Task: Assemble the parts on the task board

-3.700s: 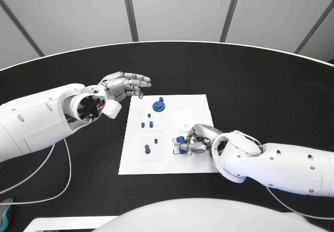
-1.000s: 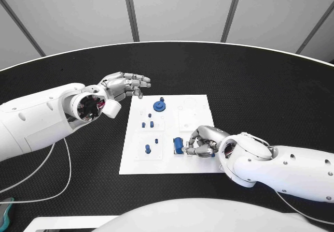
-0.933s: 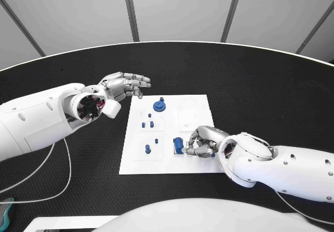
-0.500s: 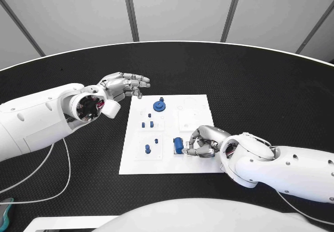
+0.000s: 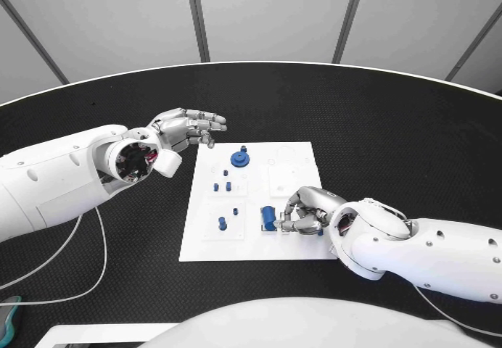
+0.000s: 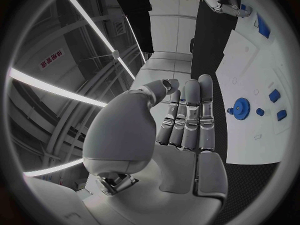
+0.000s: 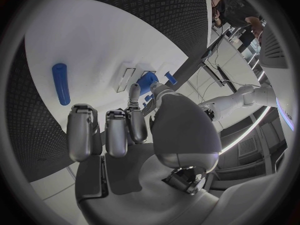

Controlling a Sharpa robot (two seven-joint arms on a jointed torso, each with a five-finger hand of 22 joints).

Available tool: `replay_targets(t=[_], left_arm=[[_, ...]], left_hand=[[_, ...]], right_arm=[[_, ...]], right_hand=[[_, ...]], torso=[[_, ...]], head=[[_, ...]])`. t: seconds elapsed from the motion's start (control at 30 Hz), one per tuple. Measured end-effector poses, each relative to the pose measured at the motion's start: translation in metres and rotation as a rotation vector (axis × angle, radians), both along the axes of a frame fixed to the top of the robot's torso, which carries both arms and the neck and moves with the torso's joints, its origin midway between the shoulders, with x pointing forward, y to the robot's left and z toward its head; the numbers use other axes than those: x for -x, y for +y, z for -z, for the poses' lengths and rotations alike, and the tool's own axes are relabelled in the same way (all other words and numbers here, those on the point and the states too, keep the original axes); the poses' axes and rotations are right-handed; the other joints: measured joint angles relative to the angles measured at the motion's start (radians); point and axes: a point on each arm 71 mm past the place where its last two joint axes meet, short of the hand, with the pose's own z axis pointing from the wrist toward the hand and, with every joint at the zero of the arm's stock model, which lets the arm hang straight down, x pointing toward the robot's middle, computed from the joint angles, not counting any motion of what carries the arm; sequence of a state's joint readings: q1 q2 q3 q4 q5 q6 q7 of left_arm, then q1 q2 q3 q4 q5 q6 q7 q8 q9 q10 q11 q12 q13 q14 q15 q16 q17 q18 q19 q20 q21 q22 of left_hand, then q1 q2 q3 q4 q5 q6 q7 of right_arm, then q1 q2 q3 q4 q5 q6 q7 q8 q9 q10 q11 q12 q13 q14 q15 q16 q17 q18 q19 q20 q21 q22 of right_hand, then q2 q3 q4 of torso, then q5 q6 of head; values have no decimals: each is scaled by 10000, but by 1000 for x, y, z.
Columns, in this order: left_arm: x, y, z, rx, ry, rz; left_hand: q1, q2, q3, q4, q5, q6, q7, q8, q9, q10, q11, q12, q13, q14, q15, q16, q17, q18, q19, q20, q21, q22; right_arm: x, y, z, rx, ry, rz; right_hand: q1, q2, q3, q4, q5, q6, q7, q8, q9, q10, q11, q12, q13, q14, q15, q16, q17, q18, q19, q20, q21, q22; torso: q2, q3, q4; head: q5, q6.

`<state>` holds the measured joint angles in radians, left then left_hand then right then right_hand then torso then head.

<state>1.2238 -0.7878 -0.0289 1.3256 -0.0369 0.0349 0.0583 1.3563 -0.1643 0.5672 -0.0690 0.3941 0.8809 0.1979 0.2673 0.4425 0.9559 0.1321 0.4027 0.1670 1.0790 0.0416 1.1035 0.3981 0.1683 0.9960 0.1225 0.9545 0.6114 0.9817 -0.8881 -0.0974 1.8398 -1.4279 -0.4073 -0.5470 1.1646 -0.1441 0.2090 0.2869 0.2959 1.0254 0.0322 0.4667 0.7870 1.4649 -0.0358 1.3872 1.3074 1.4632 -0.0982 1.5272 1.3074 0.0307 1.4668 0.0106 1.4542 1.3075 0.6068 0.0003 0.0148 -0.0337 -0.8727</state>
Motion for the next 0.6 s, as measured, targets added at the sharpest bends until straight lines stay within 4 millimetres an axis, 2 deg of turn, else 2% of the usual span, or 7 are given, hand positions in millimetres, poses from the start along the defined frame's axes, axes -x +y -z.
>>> replay_targets(t=[0.6], left_arm=[[0,0,0,-3,7,4]], left_hand=[[0,0,0,0,0,0,0,0,1,0,0,0,0,0,0,0,-11,0,0,0,0,0]], right_arm=[[-3,5,3,96,76,-91]], right_hand=[[-41,41,-1,0,43,0,0,0,0,0,0,0,-1,0,0,0,-1,0,0,0,0,0]], torso=[[-9,7,-9]], head=[[27,0]])
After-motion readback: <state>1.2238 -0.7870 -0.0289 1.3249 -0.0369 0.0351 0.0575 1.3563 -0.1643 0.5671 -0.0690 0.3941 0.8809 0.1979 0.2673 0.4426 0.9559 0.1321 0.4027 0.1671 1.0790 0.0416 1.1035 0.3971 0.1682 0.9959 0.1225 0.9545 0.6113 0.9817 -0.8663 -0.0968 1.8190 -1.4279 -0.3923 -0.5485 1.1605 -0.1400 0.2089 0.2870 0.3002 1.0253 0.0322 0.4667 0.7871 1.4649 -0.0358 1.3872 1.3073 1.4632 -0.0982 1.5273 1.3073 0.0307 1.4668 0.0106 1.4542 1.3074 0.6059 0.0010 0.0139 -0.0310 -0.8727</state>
